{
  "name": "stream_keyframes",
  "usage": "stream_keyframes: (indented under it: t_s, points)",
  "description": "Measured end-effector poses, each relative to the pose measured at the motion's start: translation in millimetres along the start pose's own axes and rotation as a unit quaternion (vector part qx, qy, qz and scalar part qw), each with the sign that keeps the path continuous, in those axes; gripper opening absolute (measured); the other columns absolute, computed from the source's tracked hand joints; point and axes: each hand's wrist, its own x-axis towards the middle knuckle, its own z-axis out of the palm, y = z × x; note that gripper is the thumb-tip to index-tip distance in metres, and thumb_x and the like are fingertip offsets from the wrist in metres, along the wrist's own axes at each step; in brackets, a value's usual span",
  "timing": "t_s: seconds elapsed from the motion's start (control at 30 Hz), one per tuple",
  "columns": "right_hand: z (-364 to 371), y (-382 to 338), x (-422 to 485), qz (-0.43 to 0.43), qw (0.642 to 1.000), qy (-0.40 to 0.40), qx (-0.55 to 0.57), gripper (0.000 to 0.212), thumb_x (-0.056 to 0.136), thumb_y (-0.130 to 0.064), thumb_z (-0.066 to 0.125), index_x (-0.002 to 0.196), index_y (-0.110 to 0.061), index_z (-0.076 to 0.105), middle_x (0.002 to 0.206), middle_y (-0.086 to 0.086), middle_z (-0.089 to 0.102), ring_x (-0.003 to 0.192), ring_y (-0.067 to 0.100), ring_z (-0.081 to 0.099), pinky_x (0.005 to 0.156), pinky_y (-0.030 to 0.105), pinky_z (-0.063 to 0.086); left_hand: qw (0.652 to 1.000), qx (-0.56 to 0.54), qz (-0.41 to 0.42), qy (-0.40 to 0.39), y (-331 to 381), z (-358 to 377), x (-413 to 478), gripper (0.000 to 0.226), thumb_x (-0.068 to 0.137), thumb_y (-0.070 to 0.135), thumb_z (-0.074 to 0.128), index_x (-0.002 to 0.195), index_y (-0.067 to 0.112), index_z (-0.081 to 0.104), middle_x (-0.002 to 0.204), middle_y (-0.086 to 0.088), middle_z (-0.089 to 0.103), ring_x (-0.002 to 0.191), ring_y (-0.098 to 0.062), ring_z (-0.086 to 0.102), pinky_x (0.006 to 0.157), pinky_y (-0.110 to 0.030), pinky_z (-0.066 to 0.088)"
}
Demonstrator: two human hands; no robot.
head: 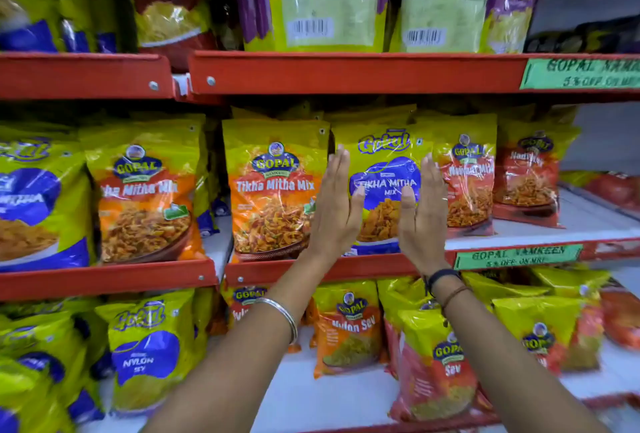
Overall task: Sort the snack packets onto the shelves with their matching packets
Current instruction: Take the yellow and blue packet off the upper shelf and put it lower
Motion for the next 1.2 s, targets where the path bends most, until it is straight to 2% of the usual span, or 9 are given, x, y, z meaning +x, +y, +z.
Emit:
stream_keyframes:
  t_s: [0.17, 0.3, 0.4, 0.6, 0.67, 0.77, 0.9, 1.03, 1.2]
  points:
    - [7, 33, -14, 0.135, 0.988, -0.071, 0.029, 0.073, 0.096, -0.055, 0.024, 0.151, -0.009, 0.009, 0.161, 0.004, 0.012, 0.143, 0.003, 0.003, 0.117, 0.017, -0.001, 0.985, -0.026, -0.167, -0.017, -6, 37, -23, 0.064, 0.1, 0.029, 0.036, 0.149, 0.019, -0.004, 0.159, 0.006, -0.009, 0.141, 0.006, -0.014, 0.11, -0.005, -0.006]
    - [12, 50, -16, 0.208, 0.968, -0.121, 0.073, 0.084, 0.091, -0.064, 0.024, 0.152, -0.011, 0.0, 0.163, 0.005, 0.002, 0.138, 0.0, -0.001, 0.119, 0.03, 0.0, 0.972, -0.045, -0.23, -0.016, -15, 57, -28, 0.065, 0.1, 0.028, 0.037, 0.149, 0.012, -0.003, 0.161, -0.007, -0.006, 0.142, -0.001, -0.008, 0.106, 0.0, -0.006]
    - [15, 57, -20, 0.22, 0.964, -0.121, 0.091, 0.096, 0.083, -0.075, 0.021, 0.152, -0.012, 0.0, 0.163, 0.004, 0.004, 0.14, 0.001, 0.0, 0.115, 0.025, 0.002, 0.968, -0.06, -0.242, -0.032, -17, 64, -31, 0.064, 0.1, 0.029, 0.034, 0.149, 0.017, -0.006, 0.161, -0.002, -0.002, 0.143, -0.003, -0.003, 0.116, -0.014, 0.003]
    - [14, 65, -14, 0.254, 0.953, -0.105, 0.128, 0.072, 0.094, -0.046, 0.048, 0.151, -0.013, 0.019, 0.159, 0.006, 0.024, 0.146, 0.019, 0.022, 0.115, 0.027, 0.017, 0.966, -0.07, -0.248, -0.032, -20, 64, -30, 0.067, 0.096, 0.039, 0.035, 0.149, 0.027, -0.006, 0.16, -0.001, 0.018, 0.145, -0.017, 0.022, 0.116, -0.044, 0.028]
    - [11, 65, -12, 0.241, 0.955, -0.085, 0.151, 0.065, 0.09, -0.047, 0.054, 0.145, -0.017, 0.034, 0.149, 0.0, 0.043, 0.137, 0.009, 0.038, 0.113, 0.028, 0.031, 0.964, -0.097, -0.246, -0.019, -16, 59, -29, 0.067, 0.095, 0.037, 0.039, 0.149, 0.025, 0.001, 0.157, -0.003, 0.027, 0.142, -0.017, 0.031, 0.113, -0.043, 0.033]
    - [4, 56, -12, 0.217, 0.957, -0.055, 0.184, 0.05, 0.091, -0.028, 0.061, 0.137, -0.017, 0.044, 0.132, -0.014, 0.054, 0.116, -0.018, 0.046, 0.097, 0.004, 0.035, 0.967, -0.112, -0.227, -0.001, -9, 50, -30, 0.066, 0.095, 0.031, 0.045, 0.149, 0.024, 0.009, 0.151, 0.0, 0.039, 0.133, -0.016, 0.044, 0.107, -0.039, 0.04]
    - [-7, 38, -19, 0.193, 0.956, -0.011, 0.218, 0.06, 0.088, -0.034, 0.062, 0.14, -0.014, 0.042, 0.14, 0.004, 0.054, 0.13, 0.014, 0.049, 0.109, 0.035, 0.04, 0.974, -0.116, -0.189, 0.049, 11, 30, -33, 0.066, 0.094, 0.022, 0.051, 0.149, 0.019, 0.013, 0.148, 0.014, 0.034, 0.128, 0.013, 0.038, 0.107, -0.015, 0.034]
    - [-19, 8, -40, 0.184, 0.948, 0.016, 0.26, 0.063, 0.084, -0.037, 0.065, 0.138, -0.012, 0.044, 0.138, 0.006, 0.055, 0.128, 0.013, 0.051, 0.106, 0.035, 0.043, 0.967, -0.159, -0.178, 0.088, 29, 4, -53, 0.066, 0.093, 0.018, 0.052, 0.148, 0.024, 0.017, 0.152, -0.006, 0.036, 0.14, -0.011, 0.034, 0.114, -0.043, 0.033]
    - [-23, -29, -97, 0.205, 0.94, 0.004, 0.273, 0.059, 0.079, -0.039, 0.069, 0.132, -0.023, 0.049, 0.136, 0.005, 0.057, 0.128, 0.018, 0.052, 0.107, 0.04, 0.043, 0.947, -0.208, -0.224, 0.096, 45, -37, -111, 0.065, 0.091, 0.015, 0.053, 0.147, 0.025, 0.022, 0.147, 0.016, 0.043, 0.135, -0.006, 0.04, 0.109, -0.03, 0.037]
